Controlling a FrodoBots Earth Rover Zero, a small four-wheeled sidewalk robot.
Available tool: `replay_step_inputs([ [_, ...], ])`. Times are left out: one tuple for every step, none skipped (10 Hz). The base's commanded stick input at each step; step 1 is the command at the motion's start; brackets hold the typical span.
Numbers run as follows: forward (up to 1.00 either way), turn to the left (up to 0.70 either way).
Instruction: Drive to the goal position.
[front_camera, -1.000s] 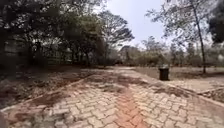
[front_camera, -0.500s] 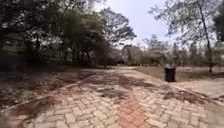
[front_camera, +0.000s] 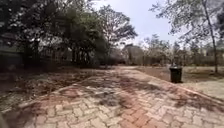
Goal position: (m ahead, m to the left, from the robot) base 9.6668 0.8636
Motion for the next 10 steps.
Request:
replay_step_inputs([
  [0.70, 0.00],
  [0.70, -0.08],
  [0.70, -0.11],
  [0.70, -0.33],
  [0.70, -0.19],
  [0.70, 0.00],
  [0.70, 0.00],
  [0.70, 0.00],
  [0.70, 0.00],
  [0.70, 0.00],
])
